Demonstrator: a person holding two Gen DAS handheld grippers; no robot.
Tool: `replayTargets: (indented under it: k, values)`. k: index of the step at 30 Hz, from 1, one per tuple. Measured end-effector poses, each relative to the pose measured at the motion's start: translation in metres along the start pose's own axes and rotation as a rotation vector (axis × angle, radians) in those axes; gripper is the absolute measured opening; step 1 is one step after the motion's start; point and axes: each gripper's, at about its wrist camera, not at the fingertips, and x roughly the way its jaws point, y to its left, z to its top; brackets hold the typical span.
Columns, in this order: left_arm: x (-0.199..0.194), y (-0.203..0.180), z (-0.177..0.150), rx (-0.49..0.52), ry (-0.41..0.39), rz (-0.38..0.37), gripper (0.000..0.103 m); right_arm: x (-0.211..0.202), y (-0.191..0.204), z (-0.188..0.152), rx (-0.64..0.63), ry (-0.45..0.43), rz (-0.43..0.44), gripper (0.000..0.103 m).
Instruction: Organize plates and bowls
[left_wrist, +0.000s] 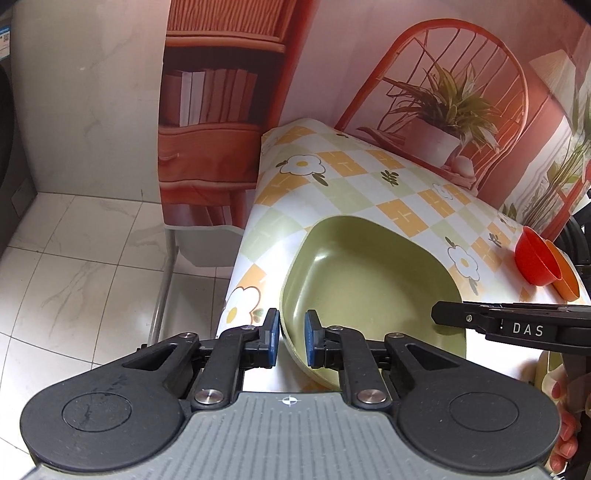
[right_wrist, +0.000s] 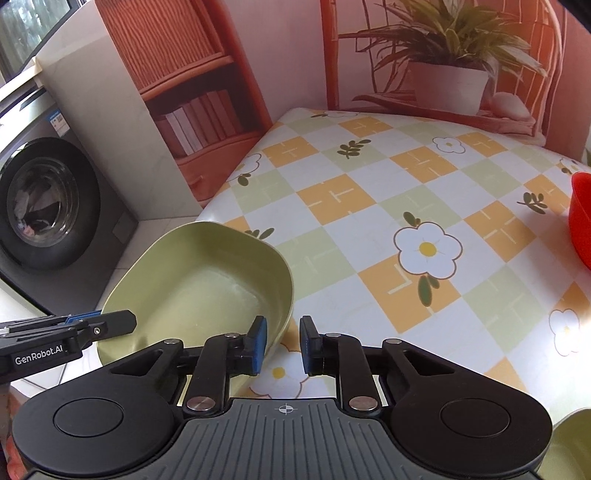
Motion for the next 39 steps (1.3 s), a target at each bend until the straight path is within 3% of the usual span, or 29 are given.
replayTargets:
  k: [12,16,28,39]
  values:
    - [-0.009,-0.010,0.014,0.013,-0.046,0.013,0.010,-0.013,-0.008,0.007,0.066,-0.041,0.029,0.012]
    - [-0.019,-0.027,0.023,0.049,-0.082,0.031,0.010,-0.026,-0.012,0.009,0.088,-0.074,0.022,0.010]
    - [-0.050,-0.078,0.041,0.120,-0.127,-0.005,0.010,-0.080,-0.048,0.014,0.187,-0.189,0.039,0.008]
    - [-0.060,-0.150,0.028,0.184,-0.108,-0.078,0.010,-0.147,-0.112,-0.009,0.263,-0.246,0.027,0.008]
